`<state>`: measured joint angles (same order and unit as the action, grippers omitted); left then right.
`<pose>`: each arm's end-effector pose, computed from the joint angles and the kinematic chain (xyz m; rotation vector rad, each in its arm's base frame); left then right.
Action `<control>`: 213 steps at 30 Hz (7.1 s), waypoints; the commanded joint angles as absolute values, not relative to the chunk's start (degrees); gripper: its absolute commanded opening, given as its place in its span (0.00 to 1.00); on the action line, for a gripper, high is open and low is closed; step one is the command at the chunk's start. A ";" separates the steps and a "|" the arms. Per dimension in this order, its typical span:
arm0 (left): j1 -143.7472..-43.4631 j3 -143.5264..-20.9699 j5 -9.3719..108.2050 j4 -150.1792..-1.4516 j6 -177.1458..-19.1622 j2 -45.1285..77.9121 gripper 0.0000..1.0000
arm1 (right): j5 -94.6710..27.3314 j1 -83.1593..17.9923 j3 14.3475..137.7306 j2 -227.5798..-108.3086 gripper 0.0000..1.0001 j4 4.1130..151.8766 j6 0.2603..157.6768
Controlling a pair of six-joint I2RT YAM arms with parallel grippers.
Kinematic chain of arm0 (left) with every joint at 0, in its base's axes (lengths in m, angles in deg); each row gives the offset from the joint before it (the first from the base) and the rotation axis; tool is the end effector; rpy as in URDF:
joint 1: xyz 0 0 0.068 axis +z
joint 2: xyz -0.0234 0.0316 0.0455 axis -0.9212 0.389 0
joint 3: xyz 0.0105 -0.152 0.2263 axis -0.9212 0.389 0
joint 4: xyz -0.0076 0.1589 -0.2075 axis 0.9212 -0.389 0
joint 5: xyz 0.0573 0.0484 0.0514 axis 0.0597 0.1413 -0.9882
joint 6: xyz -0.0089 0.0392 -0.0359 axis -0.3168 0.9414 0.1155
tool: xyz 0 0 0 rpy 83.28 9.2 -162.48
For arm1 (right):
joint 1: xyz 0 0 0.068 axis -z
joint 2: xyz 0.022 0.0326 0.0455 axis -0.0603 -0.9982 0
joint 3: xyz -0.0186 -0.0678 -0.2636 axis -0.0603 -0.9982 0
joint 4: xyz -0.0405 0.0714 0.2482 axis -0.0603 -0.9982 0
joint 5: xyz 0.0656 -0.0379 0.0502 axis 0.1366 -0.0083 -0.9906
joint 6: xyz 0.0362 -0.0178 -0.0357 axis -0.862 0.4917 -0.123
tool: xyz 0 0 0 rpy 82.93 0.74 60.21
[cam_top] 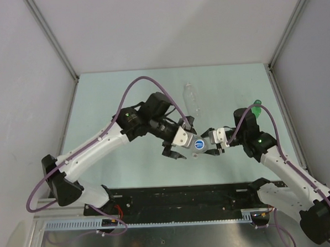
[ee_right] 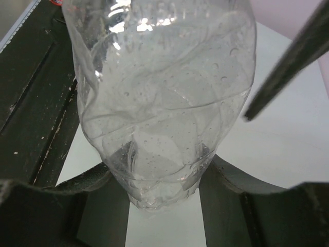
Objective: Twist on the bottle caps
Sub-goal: Screw the bottle cap onto the plastic bottle.
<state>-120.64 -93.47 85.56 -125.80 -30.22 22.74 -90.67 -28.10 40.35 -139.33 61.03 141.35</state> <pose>0.1547 -0.2514 0.3699 2.0278 0.9782 -0.8846 0.1579 0.1078 0.2836 -1.6134 0.9263 0.7972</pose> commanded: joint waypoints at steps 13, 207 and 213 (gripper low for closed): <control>-112.55 -92.37 48.51 -98.78 -78.96 17.72 1.00 | -64.39 -28.20 41.49 -144.25 0.00 85.42 110.01; -118.28 -99.30 88.80 -117.79 -45.95 31.77 1.00 | -103.53 -22.59 42.25 -140.67 0.00 72.62 137.04; -116.58 -98.93 69.75 -109.14 -56.30 28.34 1.00 | -95.26 -22.62 42.33 -141.02 0.00 74.28 132.78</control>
<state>-120.43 -98.61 90.91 -113.45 -46.94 31.72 -95.83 -22.05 38.88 -143.05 70.38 134.78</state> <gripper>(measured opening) 0.994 0.522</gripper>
